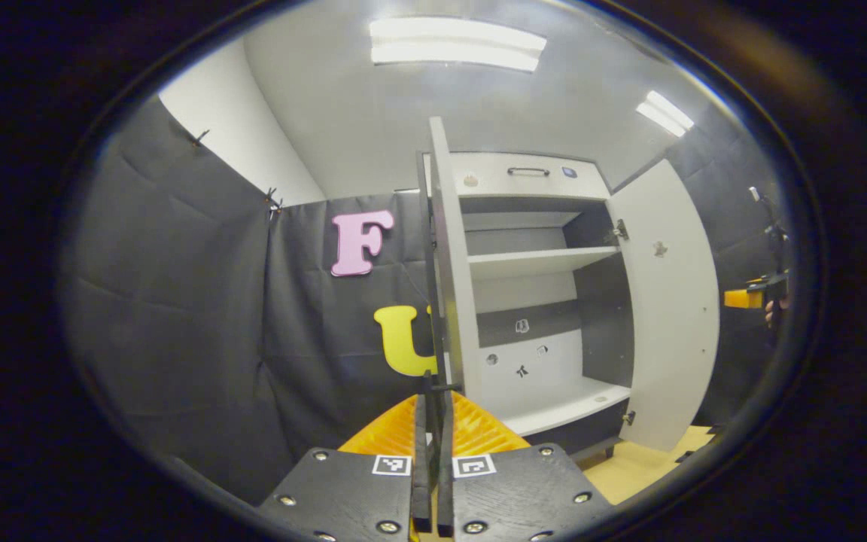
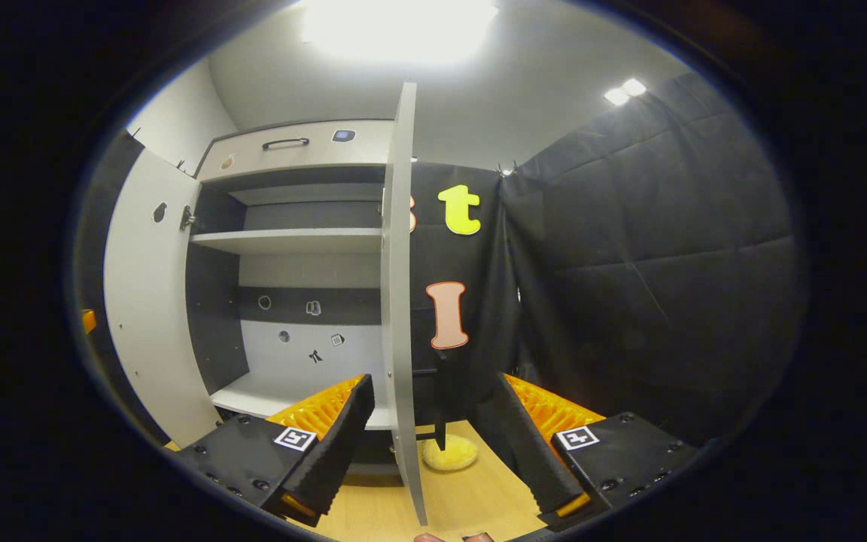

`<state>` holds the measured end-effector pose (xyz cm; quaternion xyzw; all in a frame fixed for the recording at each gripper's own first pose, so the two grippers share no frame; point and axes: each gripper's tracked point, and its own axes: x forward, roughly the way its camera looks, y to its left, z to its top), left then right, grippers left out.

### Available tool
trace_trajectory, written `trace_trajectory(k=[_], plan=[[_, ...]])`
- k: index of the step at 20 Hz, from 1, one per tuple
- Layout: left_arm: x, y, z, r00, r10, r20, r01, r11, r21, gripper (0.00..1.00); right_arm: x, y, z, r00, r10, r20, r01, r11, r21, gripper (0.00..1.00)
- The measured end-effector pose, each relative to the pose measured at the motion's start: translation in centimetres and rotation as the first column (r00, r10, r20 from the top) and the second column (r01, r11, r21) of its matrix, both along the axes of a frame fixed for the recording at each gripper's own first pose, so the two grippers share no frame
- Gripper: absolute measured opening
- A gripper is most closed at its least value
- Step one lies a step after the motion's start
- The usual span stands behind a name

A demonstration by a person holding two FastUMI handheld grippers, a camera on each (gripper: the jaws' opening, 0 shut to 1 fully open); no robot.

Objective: Open the right door of the double-door shoe cabinet with the right hand, and open the left door with the left hand.

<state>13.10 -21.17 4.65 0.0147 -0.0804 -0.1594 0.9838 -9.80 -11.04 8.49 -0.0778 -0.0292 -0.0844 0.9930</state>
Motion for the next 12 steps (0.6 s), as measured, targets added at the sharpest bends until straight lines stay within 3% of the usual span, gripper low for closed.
trace_trajectory(k=[3,6,8,9,12], plan=[[-2.8,-2.9,-0.9,0.998,0.049,-0.03,-0.049,0.999,-0.001,0.1,-1.3,-0.8,0.2,0.998,0.057,-0.017,-0.057,0.998,-0.001,0.99],[-6.2,-5.9,-2.7,0.989,0.103,-0.11,-0.109,0.993,-0.045,0.95,-2.5,-1.3,-0.8,0.991,0.125,-0.051,-0.125,0.992,0.007,0.99],[-8.3,-7.3,-3.9,0.981,0.111,-0.159,-0.125,0.989,-0.084,0.96,-3.0,-1.5,-2.2,0.982,0.17,-0.082,-0.169,0.985,0.019,0.94],[-9.3,-7.8,-4.3,0.977,0.117,-0.176,-0.135,0.986,-0.094,0.95,-3.2,-1.6,-2.8,0.977,0.192,-0.092,-0.19,0.981,0.032,0.98],[-12.4,-7.7,-4.2,0.968,0.165,-0.187,-0.185,0.978,-0.093,0.95,-3.7,-2.0,-4.1,0.962,0.249,-0.113,-0.245,0.968,0.05,0.94]])
